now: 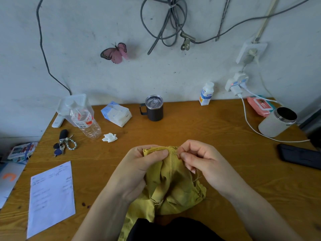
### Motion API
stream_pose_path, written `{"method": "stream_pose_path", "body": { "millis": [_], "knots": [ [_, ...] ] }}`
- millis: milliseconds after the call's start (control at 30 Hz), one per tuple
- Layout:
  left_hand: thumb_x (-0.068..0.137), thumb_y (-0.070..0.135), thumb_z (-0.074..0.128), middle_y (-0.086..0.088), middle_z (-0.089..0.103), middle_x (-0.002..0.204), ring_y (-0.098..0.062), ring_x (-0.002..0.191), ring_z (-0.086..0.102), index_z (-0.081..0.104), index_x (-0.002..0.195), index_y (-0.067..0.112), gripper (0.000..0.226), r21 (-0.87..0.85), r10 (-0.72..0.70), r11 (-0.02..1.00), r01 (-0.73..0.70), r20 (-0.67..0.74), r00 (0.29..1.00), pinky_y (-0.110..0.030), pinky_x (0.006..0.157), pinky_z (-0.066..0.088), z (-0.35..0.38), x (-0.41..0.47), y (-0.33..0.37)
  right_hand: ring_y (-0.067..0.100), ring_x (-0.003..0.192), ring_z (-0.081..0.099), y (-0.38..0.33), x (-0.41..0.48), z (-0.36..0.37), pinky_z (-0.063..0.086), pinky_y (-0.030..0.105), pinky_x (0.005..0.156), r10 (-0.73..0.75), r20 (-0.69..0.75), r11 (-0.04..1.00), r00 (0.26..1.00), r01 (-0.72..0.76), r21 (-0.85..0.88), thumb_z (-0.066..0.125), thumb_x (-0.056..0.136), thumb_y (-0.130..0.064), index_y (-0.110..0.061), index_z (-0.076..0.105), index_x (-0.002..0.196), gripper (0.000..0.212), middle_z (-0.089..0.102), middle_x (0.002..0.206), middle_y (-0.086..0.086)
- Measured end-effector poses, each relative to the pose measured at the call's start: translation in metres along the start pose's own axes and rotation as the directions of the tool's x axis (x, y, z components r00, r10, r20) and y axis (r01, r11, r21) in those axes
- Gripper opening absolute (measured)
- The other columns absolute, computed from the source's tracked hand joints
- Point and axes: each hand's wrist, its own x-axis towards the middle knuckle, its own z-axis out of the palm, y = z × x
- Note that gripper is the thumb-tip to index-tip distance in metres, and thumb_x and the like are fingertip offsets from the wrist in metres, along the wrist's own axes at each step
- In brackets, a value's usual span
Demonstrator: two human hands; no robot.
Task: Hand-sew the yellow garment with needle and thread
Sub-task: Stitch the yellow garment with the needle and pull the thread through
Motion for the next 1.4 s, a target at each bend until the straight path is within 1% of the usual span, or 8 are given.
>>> {"method": "stream_pose_path", "body": {
  "millis": [200, 300, 433, 667, 933, 1133, 1267, 1400],
  "knots": [
    [0.067, 0.012, 0.074, -0.012, 0.073, 0.069, -0.019, 0.061, 0.070, 0.075, 0.071, 0.005, 0.008, -0.039, -0.014, 0.999, 0.012, -0.034, 0.999, -0.026, 0.057, 0.056, 0.002, 0.001, -0.004, 0.008, 0.056, 0.046, 0.005, -0.002, 0.007, 0.039, 0.018, 0.054, -0.017, -0.058, 0.997, 0.998, 0.022, 0.080, 0.048, 0.090, -0.015, -0.010, 0.063, 0.082, 0.018, 0.051, 0.056, -0.007],
    [0.069, 0.014, 0.072, -0.014, 0.073, 0.071, -0.021, 0.063, 0.071, 0.076, 0.073, 0.006, 0.010, -0.019, -0.013, 1.000, 0.011, -0.065, 0.998, -0.027, 0.058, 0.056, 0.007, 0.001, -0.007, 0.005, 0.058, 0.048, 0.005, -0.004, 0.011, 0.040, 0.017, 0.056, -0.078, -0.128, 0.995, 0.989, 0.070, -0.065, 0.048, 0.093, -0.007, -0.015, 0.063, 0.082, 0.021, 0.054, 0.059, -0.008],
    [0.075, 0.014, 0.068, -0.017, 0.074, 0.077, -0.024, 0.068, 0.072, 0.077, 0.078, 0.004, 0.013, 0.027, 0.023, 0.999, -0.020, -0.113, 0.993, -0.028, 0.061, 0.057, 0.008, 0.002, -0.011, 0.004, 0.062, 0.056, 0.005, -0.004, 0.016, 0.043, 0.014, 0.059, -0.203, -0.181, 0.945, 0.962, 0.143, -0.295, 0.051, 0.092, -0.010, -0.019, 0.060, 0.084, 0.015, 0.055, 0.061, -0.012],
    [0.074, 0.016, 0.070, -0.019, 0.075, 0.082, -0.026, 0.073, 0.073, 0.077, 0.081, 0.002, 0.017, -0.004, 0.030, 1.000, -0.030, -0.096, 0.995, -0.029, 0.065, 0.057, 0.006, 0.002, -0.009, 0.009, 0.068, 0.058, 0.006, -0.004, 0.008, 0.049, 0.023, 0.063, -0.177, -0.127, 0.947, 0.976, 0.134, -0.293, 0.050, 0.093, -0.010, -0.018, 0.056, 0.085, 0.012, 0.058, 0.069, -0.006],
    [0.073, 0.018, 0.067, -0.017, 0.075, 0.082, -0.024, 0.072, 0.074, 0.078, 0.079, 0.007, 0.017, 0.071, 0.043, 0.997, -0.034, -0.127, 0.991, -0.026, 0.063, 0.057, 0.010, 0.000, -0.015, 0.004, 0.066, 0.058, 0.006, -0.001, 0.009, 0.043, 0.012, 0.061, -0.167, -0.140, 0.944, 0.976, 0.117, -0.309, 0.055, 0.091, -0.013, -0.028, 0.058, 0.082, 0.018, 0.059, 0.067, -0.013],
    [0.071, 0.020, 0.067, -0.015, 0.076, 0.081, -0.023, 0.073, 0.074, 0.078, 0.078, 0.009, 0.017, 0.108, 0.068, 0.993, -0.053, -0.146, 0.987, -0.026, 0.064, 0.057, 0.011, 0.000, -0.016, 0.002, 0.067, 0.056, 0.005, 0.000, 0.012, 0.042, 0.011, 0.060, -0.197, -0.154, 0.926, 0.968, 0.132, -0.354, 0.056, 0.090, -0.012, -0.022, 0.060, 0.084, 0.013, 0.055, 0.065, -0.015],
    [0.071, 0.023, 0.068, -0.015, 0.076, 0.081, -0.025, 0.074, 0.074, 0.078, 0.077, 0.012, 0.017, 0.143, 0.082, 0.988, -0.058, -0.171, 0.982, -0.028, 0.064, 0.058, 0.010, -0.001, -0.016, 0.006, 0.072, 0.057, 0.001, 0.001, 0.009, 0.046, 0.016, 0.063, -0.320, -0.203, 0.838, 0.925, 0.177, -0.516, 0.063, 0.086, -0.020, -0.018, 0.068, 0.090, 0.006, 0.061, 0.084, -0.009],
    [0.084, 0.019, 0.065, -0.013, 0.076, 0.080, -0.026, 0.076, 0.074, 0.078, 0.078, 0.014, 0.015, 0.237, 0.118, 0.969, -0.073, -0.182, 0.976, -0.030, 0.066, 0.059, 0.014, 0.000, -0.018, 0.004, 0.063, 0.049, -0.005, 0.002, 0.013, 0.043, 0.014, 0.056, -0.460, -0.205, 0.730, 0.864, 0.236, -0.642, 0.058, 0.085, -0.035, -0.018, 0.070, 0.089, 0.022, 0.056, 0.089, -0.005]
  ]
}}
